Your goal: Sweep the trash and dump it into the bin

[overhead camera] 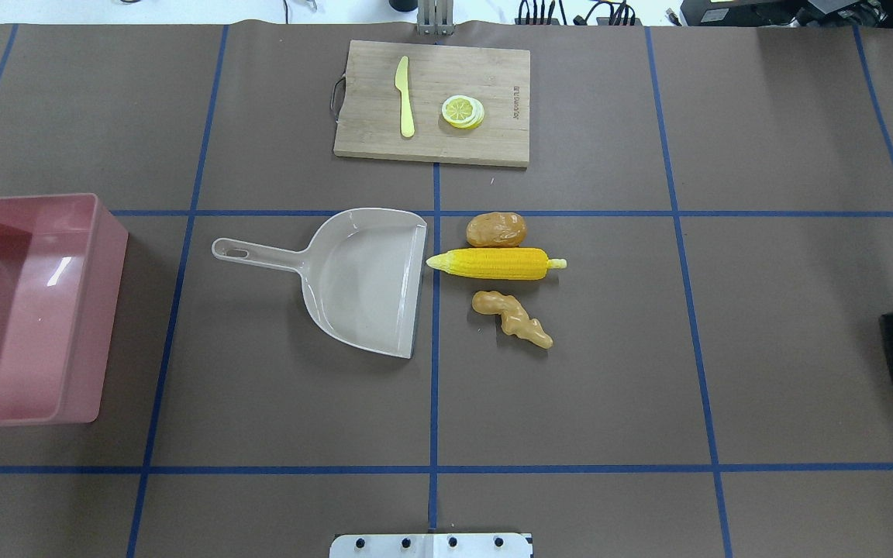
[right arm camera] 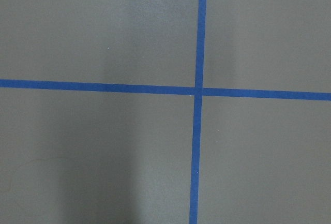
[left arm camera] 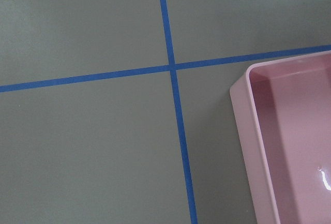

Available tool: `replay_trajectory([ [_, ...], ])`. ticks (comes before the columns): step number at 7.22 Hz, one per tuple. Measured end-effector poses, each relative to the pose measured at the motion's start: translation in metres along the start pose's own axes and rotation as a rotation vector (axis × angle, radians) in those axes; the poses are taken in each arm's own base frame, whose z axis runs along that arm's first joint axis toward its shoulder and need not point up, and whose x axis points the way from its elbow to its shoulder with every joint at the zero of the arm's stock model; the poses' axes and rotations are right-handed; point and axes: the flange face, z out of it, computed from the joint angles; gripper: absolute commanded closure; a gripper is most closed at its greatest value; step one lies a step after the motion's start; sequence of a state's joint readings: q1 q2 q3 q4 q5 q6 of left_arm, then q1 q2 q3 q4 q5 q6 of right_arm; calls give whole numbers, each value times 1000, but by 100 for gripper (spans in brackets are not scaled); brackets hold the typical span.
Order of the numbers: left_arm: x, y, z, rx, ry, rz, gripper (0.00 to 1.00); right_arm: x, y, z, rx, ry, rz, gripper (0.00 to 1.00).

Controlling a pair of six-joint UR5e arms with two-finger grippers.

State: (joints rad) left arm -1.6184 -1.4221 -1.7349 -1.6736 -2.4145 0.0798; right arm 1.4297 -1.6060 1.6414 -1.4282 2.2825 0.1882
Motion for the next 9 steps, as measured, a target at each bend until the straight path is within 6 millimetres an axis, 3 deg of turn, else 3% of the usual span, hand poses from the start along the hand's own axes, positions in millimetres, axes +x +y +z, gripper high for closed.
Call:
replay_trajectory([
  [7,1,0,0,1,2,2,2,0,0,-1,1,0,0,0],
  [9,9,-6,-6,15,5,22,2,0,1,0,0,-2,1,0],
])
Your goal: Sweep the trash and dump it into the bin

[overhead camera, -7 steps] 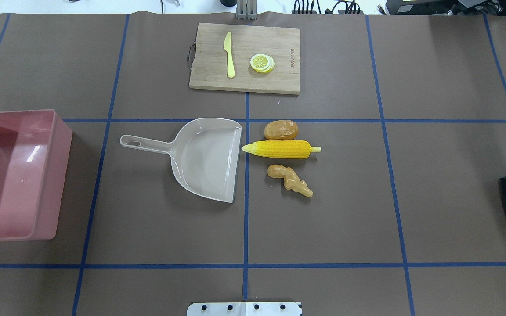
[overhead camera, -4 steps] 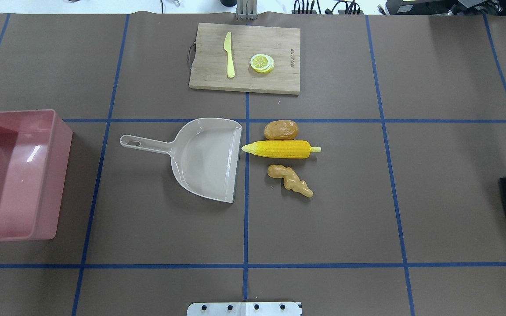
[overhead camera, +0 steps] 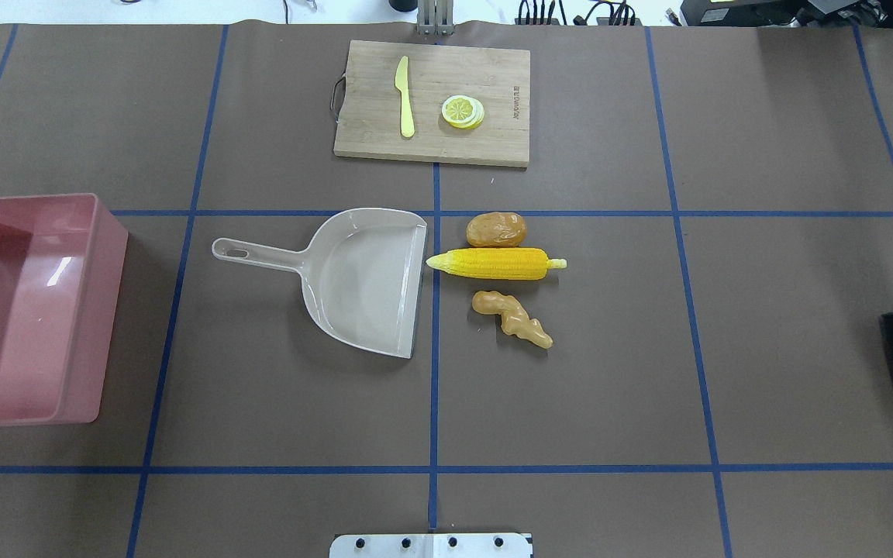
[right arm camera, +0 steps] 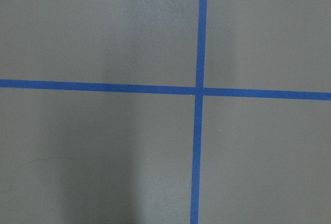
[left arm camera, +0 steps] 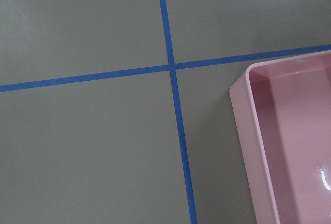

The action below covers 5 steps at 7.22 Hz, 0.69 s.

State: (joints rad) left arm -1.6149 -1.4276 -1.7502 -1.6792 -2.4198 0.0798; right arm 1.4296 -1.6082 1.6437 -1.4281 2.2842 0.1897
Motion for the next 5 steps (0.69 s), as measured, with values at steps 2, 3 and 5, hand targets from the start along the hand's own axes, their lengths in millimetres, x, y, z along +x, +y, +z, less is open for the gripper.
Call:
replay_trajectory([
  [2,22,-12,-6,55,60,83,2,4,5,3,-6,4,5,0],
  [3,47,-26,3,69,93,171,2,3,6,2,-5,3,4,0],
  [5,124,-74,32,55,121,368,2,1,7,0,-2,-5,0,0],
])
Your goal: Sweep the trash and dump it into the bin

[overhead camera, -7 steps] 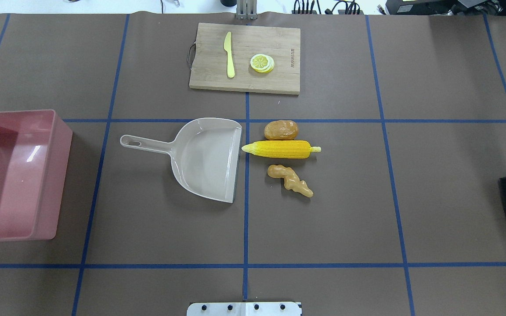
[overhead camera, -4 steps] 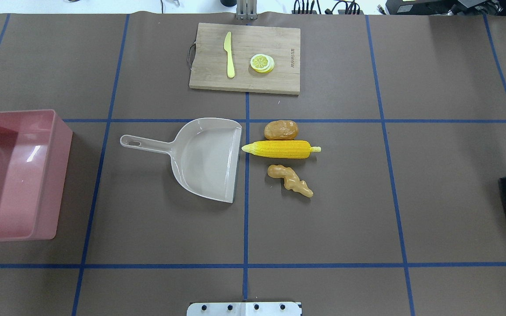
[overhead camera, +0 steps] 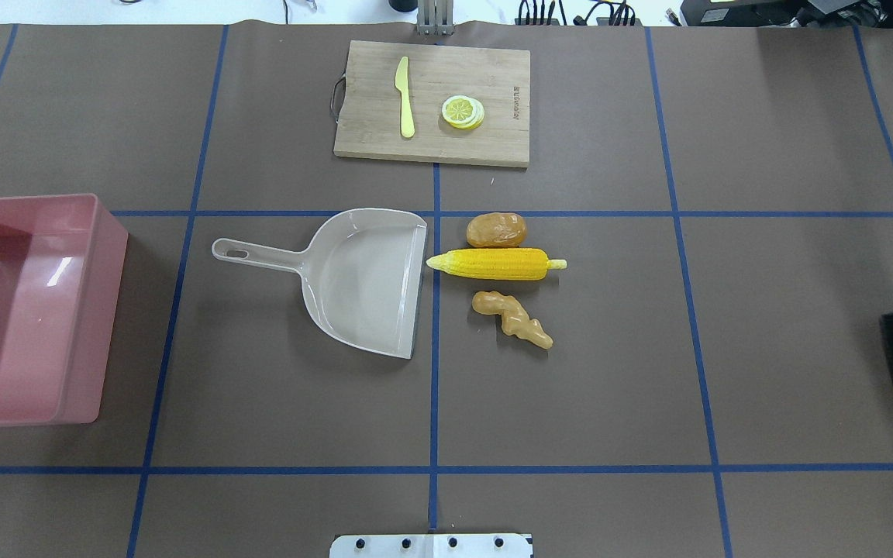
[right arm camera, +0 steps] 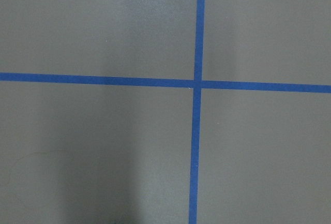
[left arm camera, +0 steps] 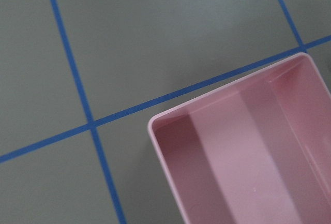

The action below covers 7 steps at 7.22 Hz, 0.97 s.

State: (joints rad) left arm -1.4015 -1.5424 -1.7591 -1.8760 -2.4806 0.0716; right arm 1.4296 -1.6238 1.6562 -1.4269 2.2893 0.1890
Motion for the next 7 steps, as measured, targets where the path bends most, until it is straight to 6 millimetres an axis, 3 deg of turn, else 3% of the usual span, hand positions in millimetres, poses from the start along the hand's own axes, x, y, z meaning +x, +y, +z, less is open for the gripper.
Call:
replay_trajectory([
  [2,84,-96,41,-6,1,219,2,-1,0,-1,2,0,-2,0],
  [4,201,-192,63,-4,64,380,2,-20,-7,-19,38,-9,12,0],
  [5,265,-228,68,-8,105,448,2,-37,-8,-24,49,-16,75,0],
  [6,315,-252,67,1,125,510,2,-59,-7,-20,38,-22,130,0],
  [7,345,-260,68,11,128,572,2,-79,-1,-8,11,-27,160,0],
])
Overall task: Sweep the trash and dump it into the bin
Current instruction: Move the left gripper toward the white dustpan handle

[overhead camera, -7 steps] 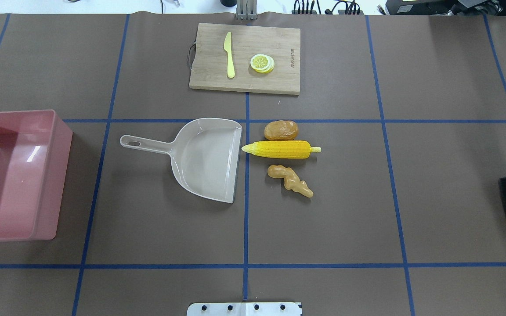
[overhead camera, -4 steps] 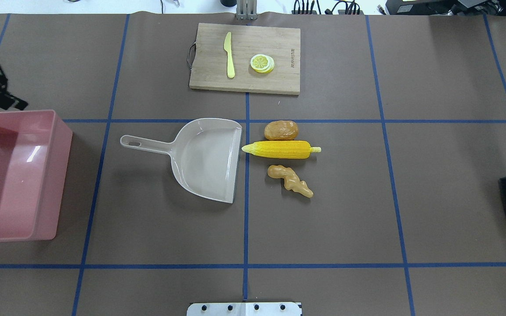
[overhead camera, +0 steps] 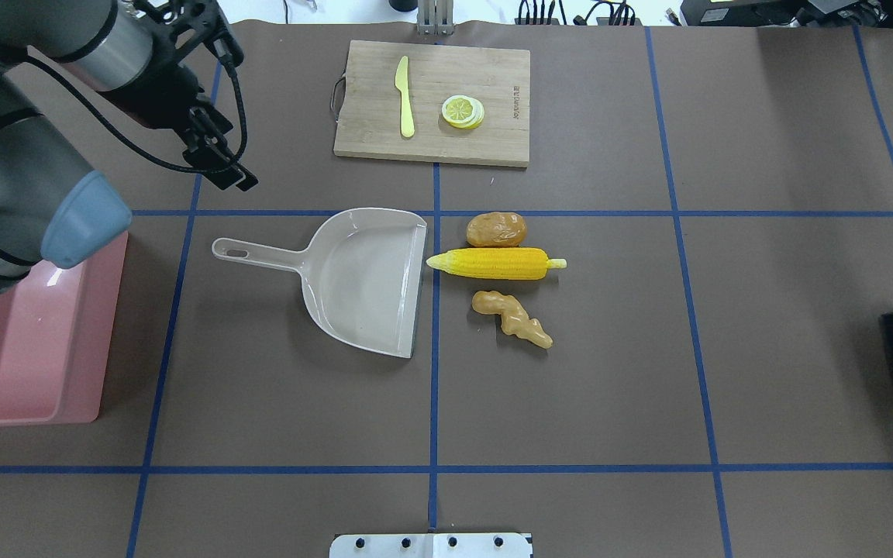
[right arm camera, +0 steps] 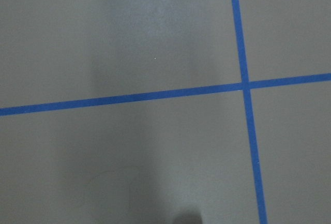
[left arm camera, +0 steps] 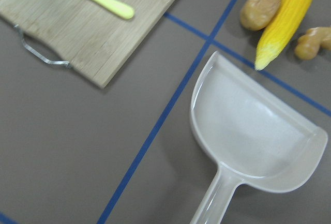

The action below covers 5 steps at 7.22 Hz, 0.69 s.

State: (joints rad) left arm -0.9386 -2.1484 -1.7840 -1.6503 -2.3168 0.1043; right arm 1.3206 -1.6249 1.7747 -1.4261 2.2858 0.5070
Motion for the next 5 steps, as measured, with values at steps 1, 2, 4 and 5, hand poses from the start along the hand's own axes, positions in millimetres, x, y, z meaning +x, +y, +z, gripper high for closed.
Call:
replay_trajectory([
  [1,15,-7,1,6,-13,57,2,-9,19,16,-44,2,21,0],
  [2,27,-4,-5,17,-49,111,2,-7,45,27,-77,3,24,0],
  [4,33,7,-9,16,-76,279,2,15,108,16,-79,-11,19,0],
  [5,30,19,-2,20,-63,327,2,28,135,12,-84,-13,14,0],
])
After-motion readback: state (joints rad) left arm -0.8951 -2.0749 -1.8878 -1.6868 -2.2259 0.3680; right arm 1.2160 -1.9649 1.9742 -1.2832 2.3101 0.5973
